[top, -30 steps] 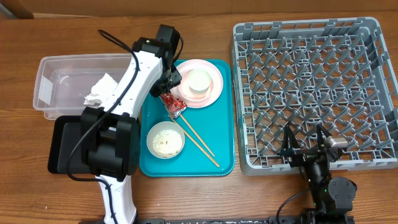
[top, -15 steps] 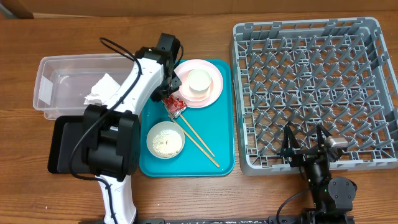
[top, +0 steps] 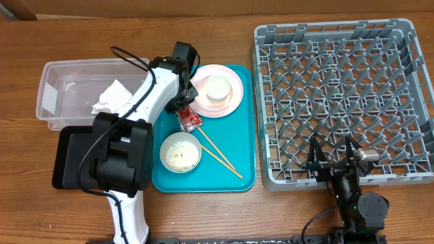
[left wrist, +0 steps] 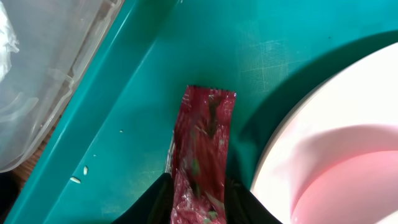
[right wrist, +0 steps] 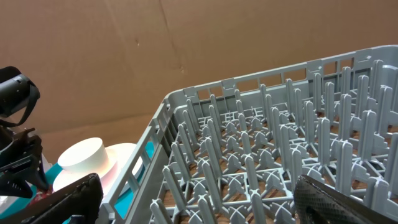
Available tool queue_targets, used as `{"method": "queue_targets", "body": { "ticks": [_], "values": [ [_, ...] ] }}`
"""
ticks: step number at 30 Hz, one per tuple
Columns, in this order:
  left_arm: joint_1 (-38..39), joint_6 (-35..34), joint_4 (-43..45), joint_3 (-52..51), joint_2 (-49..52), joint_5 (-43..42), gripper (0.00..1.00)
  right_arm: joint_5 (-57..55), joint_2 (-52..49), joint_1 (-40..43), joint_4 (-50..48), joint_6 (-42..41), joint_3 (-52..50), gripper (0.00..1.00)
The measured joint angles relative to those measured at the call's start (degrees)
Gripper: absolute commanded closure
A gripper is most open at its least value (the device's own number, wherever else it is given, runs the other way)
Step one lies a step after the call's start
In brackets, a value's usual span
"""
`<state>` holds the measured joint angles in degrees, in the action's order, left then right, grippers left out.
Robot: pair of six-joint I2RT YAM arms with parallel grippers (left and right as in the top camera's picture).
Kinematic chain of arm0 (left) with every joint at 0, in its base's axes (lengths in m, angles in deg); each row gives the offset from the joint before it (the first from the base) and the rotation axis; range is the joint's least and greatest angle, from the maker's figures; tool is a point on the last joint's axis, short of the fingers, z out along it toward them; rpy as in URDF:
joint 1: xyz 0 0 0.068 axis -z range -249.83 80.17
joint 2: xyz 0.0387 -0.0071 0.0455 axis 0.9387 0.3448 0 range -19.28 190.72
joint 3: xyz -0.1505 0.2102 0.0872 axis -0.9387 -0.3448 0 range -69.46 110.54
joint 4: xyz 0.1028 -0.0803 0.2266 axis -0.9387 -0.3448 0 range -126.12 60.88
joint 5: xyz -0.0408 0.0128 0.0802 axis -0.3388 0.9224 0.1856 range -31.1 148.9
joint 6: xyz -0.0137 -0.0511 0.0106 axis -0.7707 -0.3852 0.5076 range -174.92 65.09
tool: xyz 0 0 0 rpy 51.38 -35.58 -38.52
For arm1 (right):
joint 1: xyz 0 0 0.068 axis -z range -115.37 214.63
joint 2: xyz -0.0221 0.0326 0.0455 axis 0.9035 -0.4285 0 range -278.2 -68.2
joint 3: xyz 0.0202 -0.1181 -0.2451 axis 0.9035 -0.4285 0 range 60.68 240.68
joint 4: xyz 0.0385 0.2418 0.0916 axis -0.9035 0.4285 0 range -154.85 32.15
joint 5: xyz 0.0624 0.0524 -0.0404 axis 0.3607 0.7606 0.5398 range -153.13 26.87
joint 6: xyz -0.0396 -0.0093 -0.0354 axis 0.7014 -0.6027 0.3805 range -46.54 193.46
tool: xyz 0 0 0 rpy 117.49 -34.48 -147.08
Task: Sort waste into correct bins and load items into the dishwasher
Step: 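Reach the left gripper to the red wrapper and grasp it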
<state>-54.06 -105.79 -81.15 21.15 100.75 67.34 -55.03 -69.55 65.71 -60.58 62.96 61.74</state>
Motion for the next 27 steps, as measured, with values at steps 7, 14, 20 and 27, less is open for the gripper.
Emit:
{"method": "queue_targets", "body": {
  "ticks": [7, 14, 20, 27],
  "values": [
    [0.0, 0.0, 0.0, -0.2, 0.0, 0.0, 0.73, 0.0, 0.0, 0.0, 0.0, 0.0, 0.0, 0.0],
    [0.0, 0.0, 0.0, -0.3, 0.0, 0.0, 0.71, 0.0, 0.0, 0.0, 0.0, 0.0, 0.0, 0.0],
    [0.0, 0.0, 0.8, -1.7, 0.0, 0.0, 0.82, 0.0, 0.0, 0.0, 0.0, 0.0, 0.0, 0.0],
    [0.0, 0.0, 1.0, -1.9, 0.0, 0.0, 0.96, 0.0, 0.0, 0.0, 0.0, 0.0, 0.0, 0.0]
  ]
}}
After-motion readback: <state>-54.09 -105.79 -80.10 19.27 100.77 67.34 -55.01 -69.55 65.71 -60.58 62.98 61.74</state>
